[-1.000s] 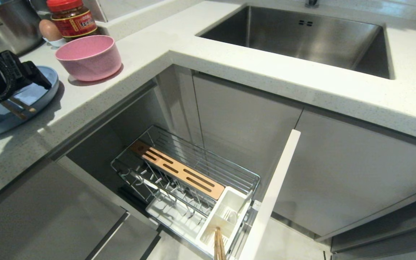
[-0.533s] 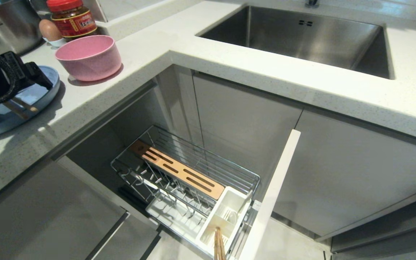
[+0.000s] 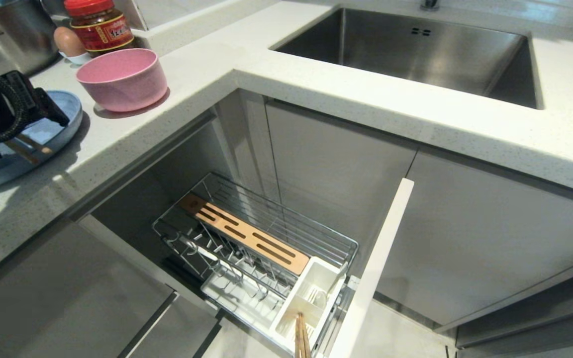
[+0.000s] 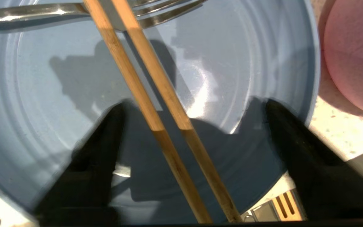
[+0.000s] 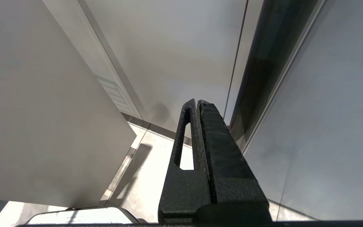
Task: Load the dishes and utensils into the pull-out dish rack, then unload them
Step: Pick up the chopsticks and place it in the cupboard
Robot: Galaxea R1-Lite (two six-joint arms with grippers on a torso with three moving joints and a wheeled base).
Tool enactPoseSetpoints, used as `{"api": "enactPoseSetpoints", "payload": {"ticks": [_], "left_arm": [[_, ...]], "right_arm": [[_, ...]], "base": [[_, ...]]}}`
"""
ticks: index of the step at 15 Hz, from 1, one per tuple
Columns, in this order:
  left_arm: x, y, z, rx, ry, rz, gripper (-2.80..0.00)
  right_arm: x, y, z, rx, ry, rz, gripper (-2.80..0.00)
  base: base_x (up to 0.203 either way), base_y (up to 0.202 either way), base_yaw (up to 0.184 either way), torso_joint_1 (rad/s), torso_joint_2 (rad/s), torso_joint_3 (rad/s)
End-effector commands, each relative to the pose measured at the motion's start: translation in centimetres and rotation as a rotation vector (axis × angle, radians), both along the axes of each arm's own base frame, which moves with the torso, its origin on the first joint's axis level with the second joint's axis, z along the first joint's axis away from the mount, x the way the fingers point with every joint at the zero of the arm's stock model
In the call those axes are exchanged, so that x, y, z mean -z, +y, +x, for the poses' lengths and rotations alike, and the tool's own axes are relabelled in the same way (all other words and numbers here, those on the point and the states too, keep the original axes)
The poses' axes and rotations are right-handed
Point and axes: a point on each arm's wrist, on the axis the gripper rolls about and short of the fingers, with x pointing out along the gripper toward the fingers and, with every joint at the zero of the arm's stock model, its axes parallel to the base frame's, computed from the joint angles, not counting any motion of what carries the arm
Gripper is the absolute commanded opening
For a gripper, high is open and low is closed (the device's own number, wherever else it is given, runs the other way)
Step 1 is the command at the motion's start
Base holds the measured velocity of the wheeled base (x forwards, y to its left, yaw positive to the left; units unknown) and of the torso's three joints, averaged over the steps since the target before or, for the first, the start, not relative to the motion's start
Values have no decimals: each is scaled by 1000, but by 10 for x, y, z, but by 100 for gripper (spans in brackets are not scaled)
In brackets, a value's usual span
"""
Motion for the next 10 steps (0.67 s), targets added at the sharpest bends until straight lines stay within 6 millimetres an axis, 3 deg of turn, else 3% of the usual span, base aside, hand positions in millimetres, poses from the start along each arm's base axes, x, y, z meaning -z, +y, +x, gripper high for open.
{"api": "enactPoseSetpoints", "payload": {"ticks": [1, 10], "left_arm": [[0, 0, -1, -4, 0, 0, -280], [0, 0, -1, -8, -1, 2, -280]], "right_arm": [[0, 0, 0, 0, -5, 0, -280], [0, 0, 0, 0, -5, 0, -280]], "base": [[0, 0, 0, 0, 0, 0], [0, 0, 0, 0, 0, 0]]}}
